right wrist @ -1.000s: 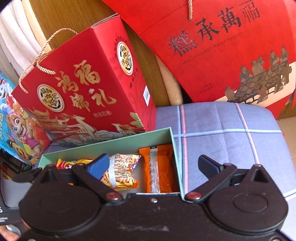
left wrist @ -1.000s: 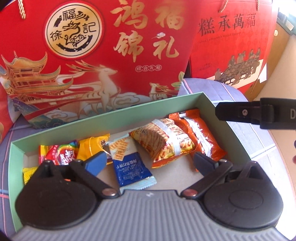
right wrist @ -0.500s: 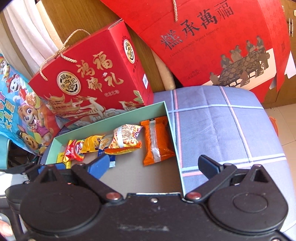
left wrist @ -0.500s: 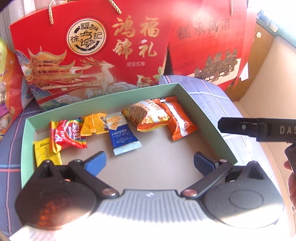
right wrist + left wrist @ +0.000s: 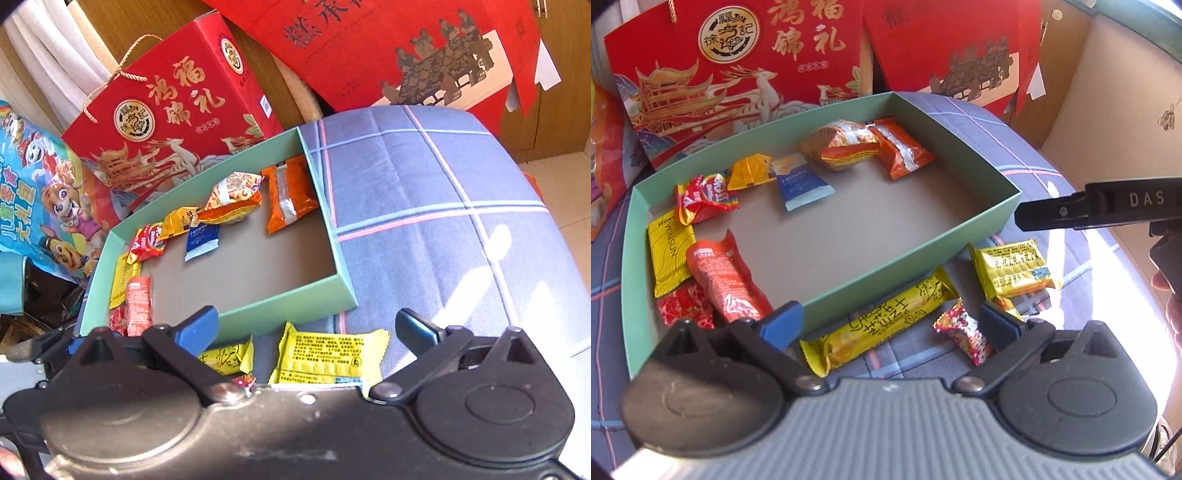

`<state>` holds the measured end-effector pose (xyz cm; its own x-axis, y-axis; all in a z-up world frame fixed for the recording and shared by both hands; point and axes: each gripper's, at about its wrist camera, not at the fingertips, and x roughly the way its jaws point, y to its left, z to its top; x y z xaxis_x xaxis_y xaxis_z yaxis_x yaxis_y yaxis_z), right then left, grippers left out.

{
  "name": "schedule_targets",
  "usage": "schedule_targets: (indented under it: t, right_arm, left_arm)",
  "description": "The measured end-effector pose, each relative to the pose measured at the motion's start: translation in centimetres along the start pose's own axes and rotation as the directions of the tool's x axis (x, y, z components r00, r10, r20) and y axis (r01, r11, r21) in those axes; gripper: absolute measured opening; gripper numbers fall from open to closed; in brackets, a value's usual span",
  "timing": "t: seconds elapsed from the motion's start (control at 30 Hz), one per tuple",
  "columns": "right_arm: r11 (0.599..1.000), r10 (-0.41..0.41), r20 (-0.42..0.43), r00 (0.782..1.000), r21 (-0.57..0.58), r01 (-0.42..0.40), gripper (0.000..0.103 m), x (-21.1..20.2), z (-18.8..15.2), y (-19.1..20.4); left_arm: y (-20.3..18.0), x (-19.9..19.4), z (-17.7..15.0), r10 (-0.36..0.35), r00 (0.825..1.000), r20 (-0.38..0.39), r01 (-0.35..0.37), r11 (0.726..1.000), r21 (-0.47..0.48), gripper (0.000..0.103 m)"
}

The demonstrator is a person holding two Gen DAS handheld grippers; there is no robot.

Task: Organize snacks
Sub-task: 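Move both grippers back over the snack pile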

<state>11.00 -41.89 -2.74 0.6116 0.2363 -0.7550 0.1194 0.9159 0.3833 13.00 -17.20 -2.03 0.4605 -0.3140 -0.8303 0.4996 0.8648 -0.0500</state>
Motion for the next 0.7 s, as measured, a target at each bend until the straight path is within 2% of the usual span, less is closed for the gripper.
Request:
schedule_targets:
  t: [0.07, 0.17, 0.33, 0.37, 0.43, 0.5, 0.6, 0.67, 0.7]
  right_arm:
    - [1.000, 0.010, -0.007, 1.000, 0.009, -0.010, 0.103, 0.0, -0.9, 0.0]
    - [1.000, 0.018, -0.021, 1.000, 0.012, -0.018, 0.093, 0.1, -1.8, 0.3]
    - [0.999, 0.036, -0.041, 0.998, 0.016, -0.036, 0.064, 0.2, -3.1, 1.0]
    - [0.999, 0.038, -0.046, 0.998, 0.016, -0.038, 0.061, 0.3, -3.2, 1.1]
    - [0.999, 0.045, -0.067, 0.997, 0.014, -0.044, 0.047, 0.6, -3.6, 1.5]
    - [0.999, 0.052, -0.093, 0.994, 0.011, -0.051, 0.039, 1.1, -3.9, 1.6]
    - [0.999, 0.047, -0.123, 0.991, 0.015, -0.046, 0.036, 1.7, -4.5, 1.6]
    - [0.999, 0.042, -0.128, 0.991, 0.010, -0.041, 0.034, 1.8, -4.9, 1.5]
    - [0.999, 0.034, -0.131, 0.991, 0.010, -0.033, 0.033, 1.9, -5.0, 1.5]
  left_arm:
    - [0.1, 0.7, -0.8, 0.007, 1.000, -0.013, -0.006, 1.000, 0.009, 0.103]
    - [0.4, 1.8, -1.5, 0.019, 0.999, -0.036, -0.019, 1.000, 0.008, 0.103]
    - [0.8, 2.9, -1.7, 0.024, 0.999, -0.036, -0.023, 1.000, 0.011, 0.103]
    - [0.9, 3.2, -1.7, 0.019, 0.999, -0.040, -0.018, 1.000, 0.012, 0.103]
    - [0.9, 3.8, -1.7, 0.006, 0.998, -0.055, -0.005, 1.000, 0.017, 0.102]
    - [0.8, 4.5, -1.9, 0.012, 0.997, -0.073, -0.011, 1.000, 0.025, 0.101]
    - [0.6, 4.6, -2.4, 0.011, 0.997, -0.076, -0.008, 0.999, 0.046, 0.091]
    - [0.4, 4.2, -2.6, 0.007, 0.997, -0.077, -0.002, 0.998, 0.066, 0.074]
    - [0.3, 4.0, -2.8, 0.003, 0.997, -0.079, 0.003, 0.997, 0.076, 0.070]
